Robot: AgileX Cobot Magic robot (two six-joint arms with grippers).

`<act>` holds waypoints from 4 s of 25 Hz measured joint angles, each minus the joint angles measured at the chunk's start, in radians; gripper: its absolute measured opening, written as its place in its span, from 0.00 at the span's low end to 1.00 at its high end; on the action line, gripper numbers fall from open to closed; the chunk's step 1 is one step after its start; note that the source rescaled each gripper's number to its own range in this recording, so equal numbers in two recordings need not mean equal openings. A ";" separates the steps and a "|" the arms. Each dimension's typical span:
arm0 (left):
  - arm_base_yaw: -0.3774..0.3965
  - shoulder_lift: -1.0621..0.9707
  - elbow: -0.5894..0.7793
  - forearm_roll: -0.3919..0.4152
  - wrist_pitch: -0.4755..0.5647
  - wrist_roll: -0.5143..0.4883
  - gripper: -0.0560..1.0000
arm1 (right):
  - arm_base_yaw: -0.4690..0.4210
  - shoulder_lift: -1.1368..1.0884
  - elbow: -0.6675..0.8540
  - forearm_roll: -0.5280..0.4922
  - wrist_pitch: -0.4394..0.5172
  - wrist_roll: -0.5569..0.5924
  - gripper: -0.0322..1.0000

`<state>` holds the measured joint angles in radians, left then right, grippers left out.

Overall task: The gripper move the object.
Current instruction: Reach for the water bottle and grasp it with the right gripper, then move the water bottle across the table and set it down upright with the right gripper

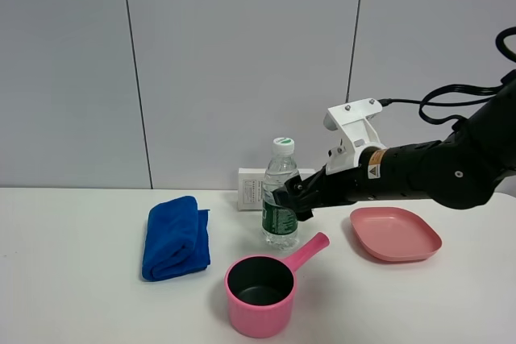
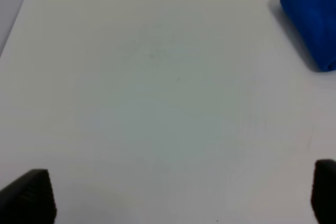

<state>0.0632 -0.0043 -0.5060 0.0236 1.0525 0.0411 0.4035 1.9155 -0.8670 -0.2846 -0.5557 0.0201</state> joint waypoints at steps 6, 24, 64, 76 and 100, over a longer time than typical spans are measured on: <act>0.000 0.000 0.000 0.000 0.000 0.000 1.00 | 0.000 0.002 0.000 0.002 -0.015 -0.006 1.00; 0.000 0.000 0.000 0.000 0.000 0.000 1.00 | 0.022 0.143 -0.118 -0.033 -0.087 0.004 1.00; 0.000 0.000 0.000 0.000 0.000 0.000 1.00 | 0.039 0.105 -0.148 -0.010 -0.020 -0.014 0.03; 0.000 0.000 0.000 -0.001 0.000 0.000 1.00 | 0.039 -0.359 -0.091 0.048 0.407 -0.020 0.03; 0.000 0.000 0.000 -0.001 0.000 0.000 1.00 | -0.115 -0.739 0.565 0.377 0.251 -0.191 0.03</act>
<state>0.0632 -0.0043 -0.5060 0.0227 1.0525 0.0411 0.2880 1.1770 -0.3016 0.0923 -0.3043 -0.1712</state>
